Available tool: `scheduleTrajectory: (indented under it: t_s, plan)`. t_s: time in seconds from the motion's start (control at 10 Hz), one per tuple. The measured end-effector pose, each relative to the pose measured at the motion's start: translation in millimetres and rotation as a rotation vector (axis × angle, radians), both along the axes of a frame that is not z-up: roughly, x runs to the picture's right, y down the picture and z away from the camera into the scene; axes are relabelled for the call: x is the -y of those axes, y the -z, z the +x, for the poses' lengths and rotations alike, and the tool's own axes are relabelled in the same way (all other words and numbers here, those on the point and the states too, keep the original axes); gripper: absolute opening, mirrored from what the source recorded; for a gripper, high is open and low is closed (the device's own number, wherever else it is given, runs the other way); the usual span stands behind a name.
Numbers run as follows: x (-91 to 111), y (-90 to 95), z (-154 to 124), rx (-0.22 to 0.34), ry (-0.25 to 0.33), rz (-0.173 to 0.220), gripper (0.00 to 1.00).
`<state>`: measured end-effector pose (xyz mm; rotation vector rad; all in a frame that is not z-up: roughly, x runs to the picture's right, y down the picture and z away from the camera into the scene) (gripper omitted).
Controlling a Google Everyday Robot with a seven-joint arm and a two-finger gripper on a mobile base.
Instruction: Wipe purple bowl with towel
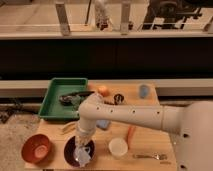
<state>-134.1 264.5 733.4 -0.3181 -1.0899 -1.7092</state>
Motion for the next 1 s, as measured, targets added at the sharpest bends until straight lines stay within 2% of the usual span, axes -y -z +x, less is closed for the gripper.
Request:
scheduleTrajectory:
  t_s: [0.4,0.7,1.0]
  plan:
    - [-19,17.2,-27,0.087,0.021,-0.031,0.0]
    - [-23,27.4,-22,0.102,0.023,-0.04,0.0]
    - [-25,32.2,-12,0.089,0.02,-0.044,0.0]
